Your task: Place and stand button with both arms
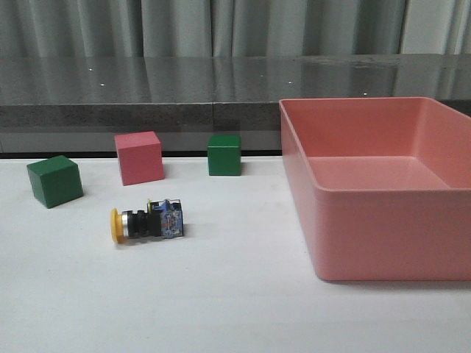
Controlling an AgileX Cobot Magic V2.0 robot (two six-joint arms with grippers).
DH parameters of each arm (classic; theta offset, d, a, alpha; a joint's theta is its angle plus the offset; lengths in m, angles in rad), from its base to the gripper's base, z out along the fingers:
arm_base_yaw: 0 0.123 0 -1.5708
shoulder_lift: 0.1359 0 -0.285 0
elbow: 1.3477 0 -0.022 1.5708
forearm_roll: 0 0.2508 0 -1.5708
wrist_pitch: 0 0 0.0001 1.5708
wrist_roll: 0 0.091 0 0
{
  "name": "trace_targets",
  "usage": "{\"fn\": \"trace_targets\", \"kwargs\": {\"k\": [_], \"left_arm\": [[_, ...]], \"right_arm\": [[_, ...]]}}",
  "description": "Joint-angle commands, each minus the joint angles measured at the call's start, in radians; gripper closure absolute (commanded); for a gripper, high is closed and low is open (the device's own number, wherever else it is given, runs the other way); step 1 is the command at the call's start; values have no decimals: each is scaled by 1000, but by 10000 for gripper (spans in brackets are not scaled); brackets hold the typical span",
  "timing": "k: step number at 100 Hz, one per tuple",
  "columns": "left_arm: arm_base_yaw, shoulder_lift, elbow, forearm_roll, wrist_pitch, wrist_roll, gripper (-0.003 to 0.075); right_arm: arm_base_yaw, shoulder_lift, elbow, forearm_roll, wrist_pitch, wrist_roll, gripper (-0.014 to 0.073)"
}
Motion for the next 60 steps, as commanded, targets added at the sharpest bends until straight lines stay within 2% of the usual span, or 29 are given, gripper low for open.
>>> {"fn": "trace_targets", "kwargs": {"k": [1, 13, 26, 38, 52, 60], "left_arm": [[2, -30, 35, -107, -82, -11, 740], [2, -17, -43, -109, -16, -11, 740], [2, 87, -224, -96, 188, -11, 740], [2, 296, -418, -54, 380, 25, 740], [2, 564, -633, -78, 528, 194, 739], [2, 690, -723, -163, 568, 421, 739]], "right_arm": [[-8, 0, -19, 25, -60, 3, 654], [-8, 0, -19, 26, -66, 3, 654], [-8, 0, -19, 26, -68, 3, 654], [-8, 0, -19, 26, -92, 3, 654], [-8, 0, -19, 26, -108, 3, 654], [-8, 0, -19, 26, -111, 3, 654]]}}
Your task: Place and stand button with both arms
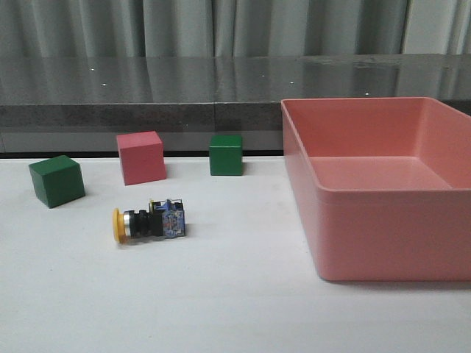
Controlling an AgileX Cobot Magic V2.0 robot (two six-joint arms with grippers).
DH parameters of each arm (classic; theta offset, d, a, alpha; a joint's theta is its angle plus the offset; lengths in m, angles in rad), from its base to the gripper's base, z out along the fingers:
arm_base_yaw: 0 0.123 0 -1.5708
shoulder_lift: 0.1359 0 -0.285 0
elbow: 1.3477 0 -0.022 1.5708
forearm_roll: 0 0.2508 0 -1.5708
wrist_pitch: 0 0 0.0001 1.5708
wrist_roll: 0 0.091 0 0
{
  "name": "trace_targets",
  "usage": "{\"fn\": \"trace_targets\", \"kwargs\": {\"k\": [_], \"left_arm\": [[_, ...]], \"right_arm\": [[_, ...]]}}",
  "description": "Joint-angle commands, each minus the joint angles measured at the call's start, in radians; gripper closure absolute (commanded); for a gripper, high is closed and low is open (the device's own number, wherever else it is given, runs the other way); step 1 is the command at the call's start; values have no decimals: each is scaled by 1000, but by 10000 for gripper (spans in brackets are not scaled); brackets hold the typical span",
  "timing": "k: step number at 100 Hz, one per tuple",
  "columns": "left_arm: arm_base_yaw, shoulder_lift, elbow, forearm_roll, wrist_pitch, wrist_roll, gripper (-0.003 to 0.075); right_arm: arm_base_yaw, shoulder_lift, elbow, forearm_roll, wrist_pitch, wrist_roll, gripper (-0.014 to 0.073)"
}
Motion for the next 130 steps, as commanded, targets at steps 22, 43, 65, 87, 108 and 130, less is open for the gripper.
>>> {"fn": "trace_targets", "kwargs": {"k": [22, 43, 65, 87, 108, 130], "left_arm": [[2, 442, -249, -460, 41, 815, 738], [2, 678, -260, -786, 151, 1300, 634], [2, 837, -260, -979, 188, 1506, 198], [2, 917, -260, -1118, 150, 1644, 177], [2, 1001, -260, -1198, 218, 1974, 169], [2, 1154, -260, -1293, 316, 2102, 168]], "right_arm": [[-7, 4, -26, 23, -88, -1, 654], [-7, 4, -26, 23, -89, -1, 654], [-7, 4, -26, 23, -89, -1, 654], [-7, 4, -26, 23, -91, -1, 654], [-7, 4, -26, 23, -98, -1, 654], [-7, 4, -26, 23, -99, -1, 654]]}}
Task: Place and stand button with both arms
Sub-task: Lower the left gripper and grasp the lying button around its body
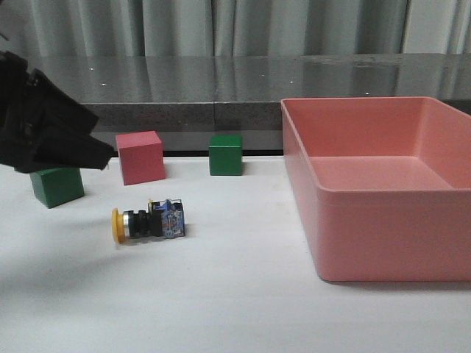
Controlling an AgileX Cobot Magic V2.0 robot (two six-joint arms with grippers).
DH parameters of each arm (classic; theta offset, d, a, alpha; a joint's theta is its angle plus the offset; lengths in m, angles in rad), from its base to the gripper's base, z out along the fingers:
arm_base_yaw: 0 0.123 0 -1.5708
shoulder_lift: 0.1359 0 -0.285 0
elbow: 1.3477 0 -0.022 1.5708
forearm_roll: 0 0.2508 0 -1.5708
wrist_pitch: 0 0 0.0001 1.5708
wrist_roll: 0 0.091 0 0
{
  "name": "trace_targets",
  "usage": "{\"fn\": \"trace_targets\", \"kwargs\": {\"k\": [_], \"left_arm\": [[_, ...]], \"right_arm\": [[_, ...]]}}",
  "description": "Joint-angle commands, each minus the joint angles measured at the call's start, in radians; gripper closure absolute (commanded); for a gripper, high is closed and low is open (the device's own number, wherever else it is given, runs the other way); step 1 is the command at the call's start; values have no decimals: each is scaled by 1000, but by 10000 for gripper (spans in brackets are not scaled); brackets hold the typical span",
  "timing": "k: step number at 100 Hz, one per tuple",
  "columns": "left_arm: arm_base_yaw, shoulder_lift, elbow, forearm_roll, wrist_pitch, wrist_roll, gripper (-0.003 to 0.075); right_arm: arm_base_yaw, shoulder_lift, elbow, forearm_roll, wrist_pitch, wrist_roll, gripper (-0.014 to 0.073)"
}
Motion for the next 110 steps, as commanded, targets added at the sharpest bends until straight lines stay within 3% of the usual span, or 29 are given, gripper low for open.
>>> {"fn": "trace_targets", "kwargs": {"k": [1, 36, 81, 95, 110], "left_arm": [[2, 32, -29, -86, 86, 58, 168], [2, 248, -29, -219, 208, 258, 168], [-24, 398, -29, -248, 252, 365, 185], [-29, 409, -29, -248, 251, 365, 286], [-29, 407, -29, -246, 281, 365, 526]], "right_arm": [[-7, 4, -27, 22, -81, -1, 654], [-7, 4, -27, 22, -82, -1, 654], [-7, 4, -27, 22, -91, -1, 654], [-7, 4, -27, 22, -91, -1, 654], [-7, 4, -27, 22, -91, -1, 654]]}}
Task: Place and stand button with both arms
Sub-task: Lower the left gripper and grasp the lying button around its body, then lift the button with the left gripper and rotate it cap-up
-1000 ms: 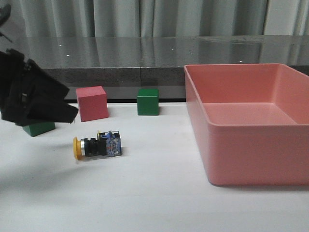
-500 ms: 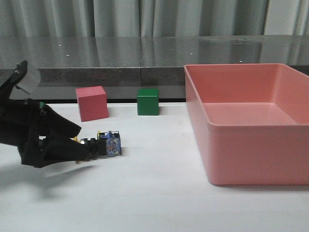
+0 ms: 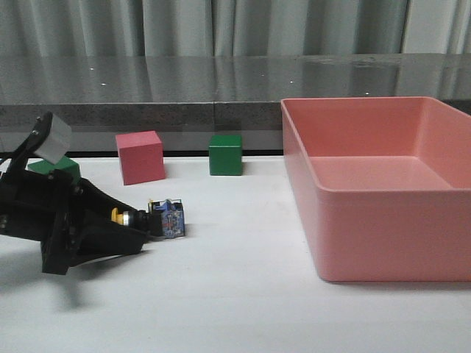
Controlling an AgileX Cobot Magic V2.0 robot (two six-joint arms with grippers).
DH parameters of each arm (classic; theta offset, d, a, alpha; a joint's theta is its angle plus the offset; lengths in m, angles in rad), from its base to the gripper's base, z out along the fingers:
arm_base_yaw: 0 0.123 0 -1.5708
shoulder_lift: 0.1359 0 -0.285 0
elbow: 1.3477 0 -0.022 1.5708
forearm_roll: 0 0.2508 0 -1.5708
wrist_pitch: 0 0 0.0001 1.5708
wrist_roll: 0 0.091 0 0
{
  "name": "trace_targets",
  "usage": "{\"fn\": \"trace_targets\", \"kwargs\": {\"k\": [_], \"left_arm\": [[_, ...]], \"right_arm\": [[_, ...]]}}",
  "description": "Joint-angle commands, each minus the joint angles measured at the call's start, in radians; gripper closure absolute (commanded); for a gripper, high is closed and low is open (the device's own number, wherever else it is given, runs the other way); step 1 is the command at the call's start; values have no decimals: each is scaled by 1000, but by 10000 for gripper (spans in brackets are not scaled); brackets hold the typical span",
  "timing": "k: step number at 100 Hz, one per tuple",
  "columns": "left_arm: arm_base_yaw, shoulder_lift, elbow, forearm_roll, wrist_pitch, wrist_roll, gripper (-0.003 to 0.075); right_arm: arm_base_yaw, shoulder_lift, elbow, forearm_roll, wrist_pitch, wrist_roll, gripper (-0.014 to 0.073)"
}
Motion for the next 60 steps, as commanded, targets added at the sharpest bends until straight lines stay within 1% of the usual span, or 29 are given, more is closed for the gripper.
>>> {"fn": "trace_targets", "kwargs": {"k": [1, 4, 9, 16, 21, 26, 31, 33, 38, 43, 45, 51, 56, 60], "left_arm": [[-8, -37, -13, -21, 84, 3, 537], [-8, -42, -13, -16, 91, 3, 589], [-8, -56, -13, -8, 103, 1, 652], [-8, -96, -13, 7, 105, -14, 719], [-11, -144, -15, 26, 98, -38, 739], [-13, -198, -22, 55, 64, -78, 739], [-21, -263, -41, 106, -28, -149, 739], [-26, -293, -47, 135, -61, -194, 739], [-46, -366, -79, 234, -219, -335, 739], [-71, -435, -114, 385, -339, -524, 738], [-83, -460, -131, 460, -372, -574, 738], [-110, -513, -187, 691, -386, -792, 739], [-133, -543, -247, 851, -340, -944, 739], [-153, -548, -305, 973, -275, -1064, 739]], "right_arm": [[-7, 4, -27, 22, -74, -1, 654], [-7, 4, -27, 22, -74, -1, 654], [-7, 4, -27, 22, -74, -1, 654], [-7, 4, -27, 22, -74, -1, 654], [-7, 4, -27, 22, -74, -1, 654], [-7, 4, -27, 22, -74, -1, 654], [-7, 4, -27, 22, -74, -1, 654], [-7, 4, -27, 22, -74, -1, 654], [-7, 4, -27, 22, -74, -1, 654], [-7, 4, -27, 22, -74, -1, 654], [-7, 4, -27, 22, -74, -1, 654], [-7, 4, -27, 22, -74, -1, 654], [-7, 4, -27, 22, -74, -1, 654], [-7, 4, -27, 22, -74, -1, 654]]}}
